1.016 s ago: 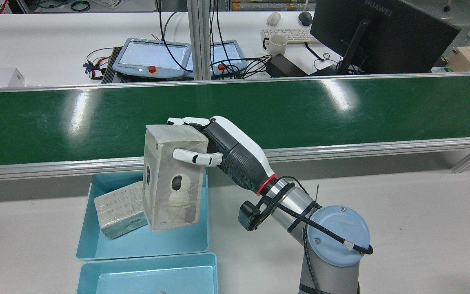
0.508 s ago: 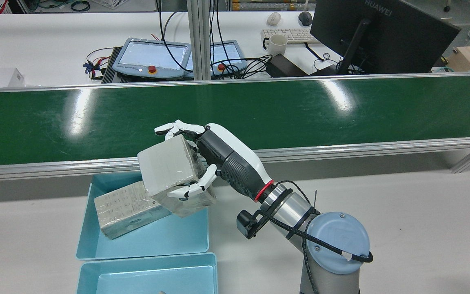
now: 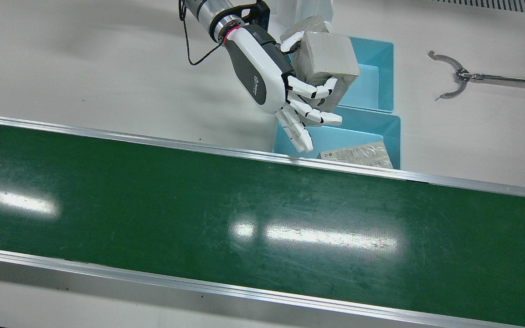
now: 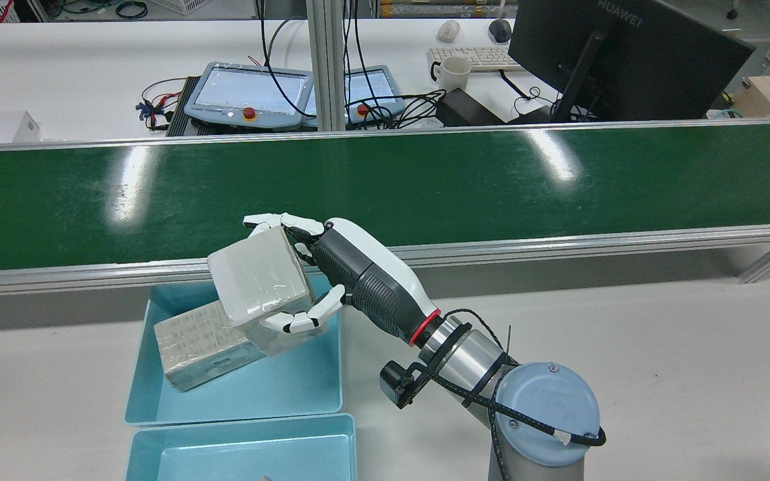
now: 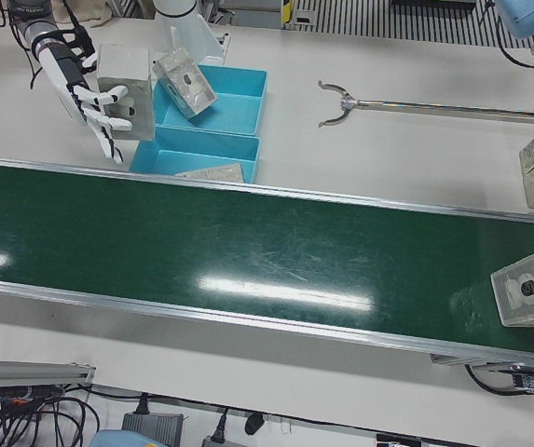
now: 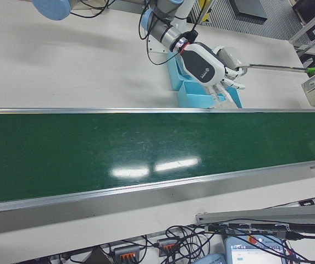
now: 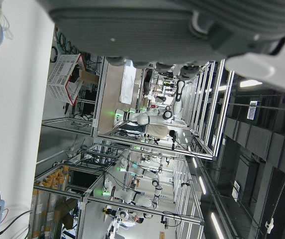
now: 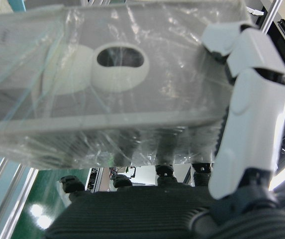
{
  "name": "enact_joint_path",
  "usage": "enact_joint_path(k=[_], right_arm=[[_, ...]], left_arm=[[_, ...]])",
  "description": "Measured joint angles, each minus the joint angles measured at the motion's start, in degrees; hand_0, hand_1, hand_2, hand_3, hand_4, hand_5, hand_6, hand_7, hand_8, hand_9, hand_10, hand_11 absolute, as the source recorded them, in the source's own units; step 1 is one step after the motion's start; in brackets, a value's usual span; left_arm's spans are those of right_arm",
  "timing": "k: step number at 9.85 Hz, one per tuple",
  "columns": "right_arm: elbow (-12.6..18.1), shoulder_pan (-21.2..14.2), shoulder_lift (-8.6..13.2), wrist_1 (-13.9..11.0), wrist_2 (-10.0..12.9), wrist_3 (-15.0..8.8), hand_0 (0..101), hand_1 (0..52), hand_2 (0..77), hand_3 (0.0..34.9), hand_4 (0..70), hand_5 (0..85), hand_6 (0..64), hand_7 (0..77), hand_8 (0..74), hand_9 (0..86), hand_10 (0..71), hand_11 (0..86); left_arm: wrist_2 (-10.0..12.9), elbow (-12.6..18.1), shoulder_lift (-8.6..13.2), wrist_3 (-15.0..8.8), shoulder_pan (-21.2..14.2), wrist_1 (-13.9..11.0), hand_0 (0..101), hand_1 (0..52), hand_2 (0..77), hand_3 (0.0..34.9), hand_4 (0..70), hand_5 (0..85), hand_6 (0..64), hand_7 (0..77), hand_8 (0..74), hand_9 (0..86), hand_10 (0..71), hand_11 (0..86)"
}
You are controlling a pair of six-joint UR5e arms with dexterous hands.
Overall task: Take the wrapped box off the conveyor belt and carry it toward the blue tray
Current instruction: 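Carry the held box with the right hand over the blue tray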
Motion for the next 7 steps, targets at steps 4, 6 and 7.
enact_joint_path(k=[4, 6, 7], right_arm=[[1.01, -0.12, 0.02, -0.39, 0.11, 0.0, 47, 27.3, 32.2, 30.0, 19.6, 16.9, 0.0, 15.8, 0.0, 2.2, 0.0, 2.2], [1.22, -0.1, -0.06, -0.52, 0.13, 0.0, 48, 19.1, 31.1, 29.4, 19.6, 12.0, 0.0, 16.9, 0.0, 2.2, 0.5, 2.2], [1.24, -0.09, -0.08, -0.54, 0.13, 0.0, 48, 19.1, 31.1, 29.4, 19.6, 12.0, 0.0, 16.9, 0.0, 2.2, 0.5, 2.2]], left_arm=[[0.0, 0.0, 0.0, 0.0, 0.0, 0.0, 0, 0.0, 0.5, 0.0, 0.0, 0.5, 0.0, 0.5, 0.5, 0.0, 0.0, 0.0], [0.0, 0.0, 0.0, 0.0, 0.0, 0.0, 0, 0.0, 1.1, 0.0, 0.0, 0.5, 0.0, 0.5, 0.5, 0.0, 0.5, 0.0], [0.0, 0.0, 0.0, 0.0, 0.0, 0.0, 0, 0.0, 0.5, 0.0, 0.0, 0.5, 0.0, 0.5, 0.5, 0.0, 0.0, 0.0]])
